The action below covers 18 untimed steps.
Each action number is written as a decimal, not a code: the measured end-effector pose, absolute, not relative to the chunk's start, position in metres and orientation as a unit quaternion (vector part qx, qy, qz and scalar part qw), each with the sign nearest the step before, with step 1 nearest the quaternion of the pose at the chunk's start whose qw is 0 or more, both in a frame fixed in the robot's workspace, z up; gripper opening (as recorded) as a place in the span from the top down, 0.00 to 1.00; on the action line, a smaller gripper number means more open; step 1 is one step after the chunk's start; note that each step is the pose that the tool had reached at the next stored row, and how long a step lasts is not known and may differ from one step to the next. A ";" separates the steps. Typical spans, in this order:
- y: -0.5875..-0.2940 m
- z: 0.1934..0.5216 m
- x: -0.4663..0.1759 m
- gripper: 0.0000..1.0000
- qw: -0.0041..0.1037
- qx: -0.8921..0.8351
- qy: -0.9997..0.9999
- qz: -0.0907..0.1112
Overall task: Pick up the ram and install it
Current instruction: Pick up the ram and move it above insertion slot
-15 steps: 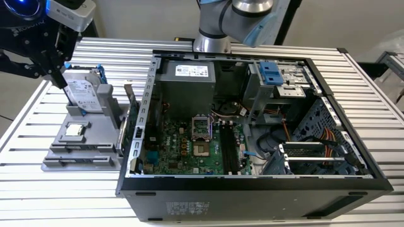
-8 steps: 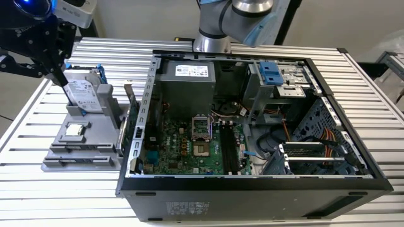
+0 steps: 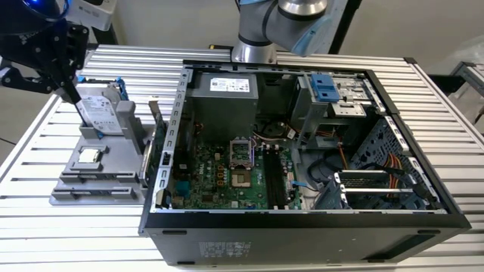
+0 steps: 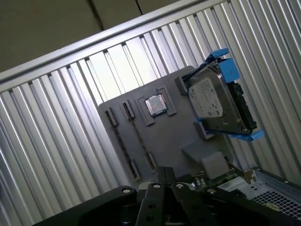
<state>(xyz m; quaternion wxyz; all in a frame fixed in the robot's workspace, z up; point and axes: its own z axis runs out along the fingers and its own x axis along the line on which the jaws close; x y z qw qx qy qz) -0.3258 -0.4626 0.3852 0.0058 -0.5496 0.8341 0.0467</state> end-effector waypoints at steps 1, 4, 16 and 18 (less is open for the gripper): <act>-0.463 0.385 -0.326 1.00 0.005 -0.556 0.830 0.047; -0.463 0.385 -0.326 1.00 0.005 -0.569 0.821 0.047; -0.463 0.385 -0.326 1.00 0.002 -0.612 0.790 0.047; -0.463 0.385 -0.326 1.00 0.002 -0.618 0.785 0.047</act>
